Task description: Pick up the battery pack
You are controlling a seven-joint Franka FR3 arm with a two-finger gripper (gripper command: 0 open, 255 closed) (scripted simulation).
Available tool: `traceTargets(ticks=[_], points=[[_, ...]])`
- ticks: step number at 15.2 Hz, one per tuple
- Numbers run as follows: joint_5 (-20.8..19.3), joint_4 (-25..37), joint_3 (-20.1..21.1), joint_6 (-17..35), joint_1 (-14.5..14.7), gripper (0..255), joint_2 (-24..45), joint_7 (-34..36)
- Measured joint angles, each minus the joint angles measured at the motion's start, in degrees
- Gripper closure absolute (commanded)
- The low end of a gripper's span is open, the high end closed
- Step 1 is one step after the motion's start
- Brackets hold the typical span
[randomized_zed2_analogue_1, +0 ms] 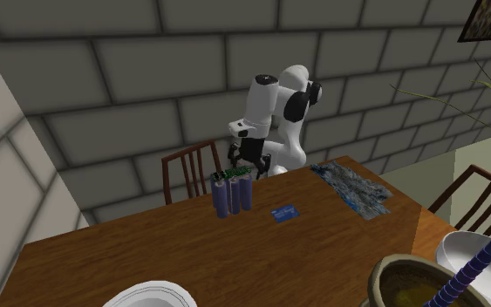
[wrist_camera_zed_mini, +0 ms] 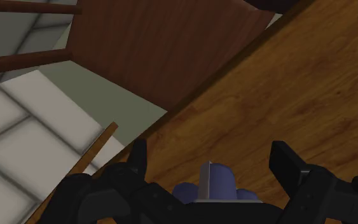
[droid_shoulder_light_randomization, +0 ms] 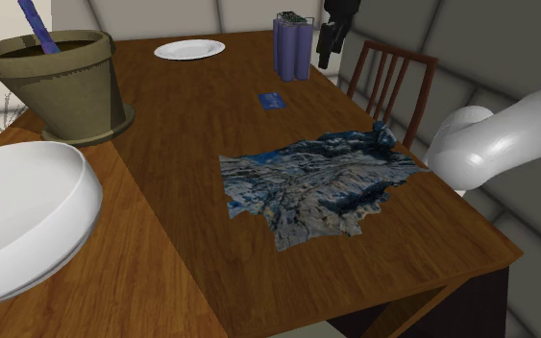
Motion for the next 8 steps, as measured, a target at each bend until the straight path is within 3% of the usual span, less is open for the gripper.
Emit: traceTargets(ticks=[2,8], points=[[0.4,1.2,-0.4,-0.4,0.3,0,0.7,-0.8],[5.1,16.0,-5.4,-6.3,3.8,0,9.7,-10.5]])
